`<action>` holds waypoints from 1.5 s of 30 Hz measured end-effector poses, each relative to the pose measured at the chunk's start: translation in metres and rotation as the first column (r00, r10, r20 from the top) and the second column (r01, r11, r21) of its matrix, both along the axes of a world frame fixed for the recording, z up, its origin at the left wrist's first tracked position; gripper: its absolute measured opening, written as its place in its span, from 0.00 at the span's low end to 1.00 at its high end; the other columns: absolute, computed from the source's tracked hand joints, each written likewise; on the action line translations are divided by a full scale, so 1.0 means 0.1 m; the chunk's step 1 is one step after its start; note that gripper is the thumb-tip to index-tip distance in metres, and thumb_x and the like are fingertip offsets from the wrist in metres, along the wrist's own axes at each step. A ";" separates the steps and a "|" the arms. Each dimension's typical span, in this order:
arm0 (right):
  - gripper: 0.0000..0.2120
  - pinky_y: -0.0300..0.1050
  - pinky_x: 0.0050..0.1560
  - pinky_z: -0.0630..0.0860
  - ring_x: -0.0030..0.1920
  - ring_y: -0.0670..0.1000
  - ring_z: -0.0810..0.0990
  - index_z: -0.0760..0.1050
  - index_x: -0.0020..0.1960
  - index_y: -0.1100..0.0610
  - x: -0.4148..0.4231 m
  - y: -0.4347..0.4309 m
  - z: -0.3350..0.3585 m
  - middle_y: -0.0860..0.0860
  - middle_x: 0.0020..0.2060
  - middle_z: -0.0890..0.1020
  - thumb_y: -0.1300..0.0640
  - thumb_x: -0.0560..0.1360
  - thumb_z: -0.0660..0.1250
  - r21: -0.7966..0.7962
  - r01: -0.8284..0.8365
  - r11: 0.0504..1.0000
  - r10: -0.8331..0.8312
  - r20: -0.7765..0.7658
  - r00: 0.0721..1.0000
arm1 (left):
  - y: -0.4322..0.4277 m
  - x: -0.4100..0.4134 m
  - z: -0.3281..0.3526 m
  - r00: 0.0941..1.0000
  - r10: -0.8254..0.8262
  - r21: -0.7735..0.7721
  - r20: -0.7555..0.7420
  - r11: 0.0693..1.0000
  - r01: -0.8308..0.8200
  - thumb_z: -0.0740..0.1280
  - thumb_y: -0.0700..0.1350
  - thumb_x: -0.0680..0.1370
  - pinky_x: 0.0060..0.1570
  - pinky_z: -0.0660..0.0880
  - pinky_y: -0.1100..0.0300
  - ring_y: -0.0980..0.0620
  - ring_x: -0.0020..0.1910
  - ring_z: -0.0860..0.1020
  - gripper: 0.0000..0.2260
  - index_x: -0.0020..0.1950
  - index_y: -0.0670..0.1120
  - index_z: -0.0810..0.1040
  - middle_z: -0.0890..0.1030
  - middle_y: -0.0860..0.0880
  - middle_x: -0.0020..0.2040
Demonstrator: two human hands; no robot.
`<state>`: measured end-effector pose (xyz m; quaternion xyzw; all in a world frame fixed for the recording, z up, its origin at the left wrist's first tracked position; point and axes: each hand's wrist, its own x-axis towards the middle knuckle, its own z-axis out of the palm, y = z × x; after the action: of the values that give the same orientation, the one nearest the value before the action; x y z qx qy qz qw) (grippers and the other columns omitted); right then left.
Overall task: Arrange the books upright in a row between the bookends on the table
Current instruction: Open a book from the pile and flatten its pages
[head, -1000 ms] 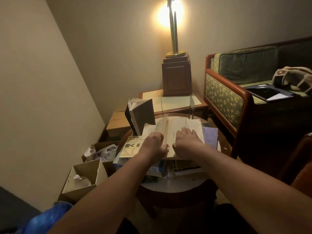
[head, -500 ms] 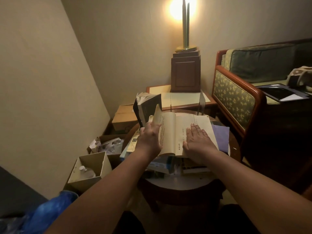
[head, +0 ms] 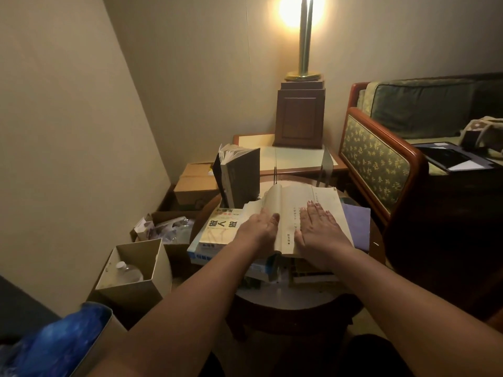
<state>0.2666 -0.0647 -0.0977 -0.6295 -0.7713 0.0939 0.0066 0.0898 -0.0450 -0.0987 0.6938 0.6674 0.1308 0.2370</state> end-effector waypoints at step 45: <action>0.33 0.53 0.81 0.40 0.81 0.57 0.35 0.37 0.83 0.59 -0.05 0.04 0.06 0.58 0.81 0.36 0.44 0.86 0.46 -0.015 -0.012 1.000 0.012 0.034 0.999 | -0.26 -0.03 0.16 0.827 -0.430 0.130 -0.362 0.855 0.502 0.52 0.71 0.78 0.79 0.46 0.53 0.51 0.82 0.46 0.41 0.83 0.46 0.52 0.52 0.49 0.83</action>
<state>0.2616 -0.0610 -0.0919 -0.6265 -0.7743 0.0888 -0.0115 0.0871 -0.0710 -0.0829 0.8697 0.4874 0.0273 0.0726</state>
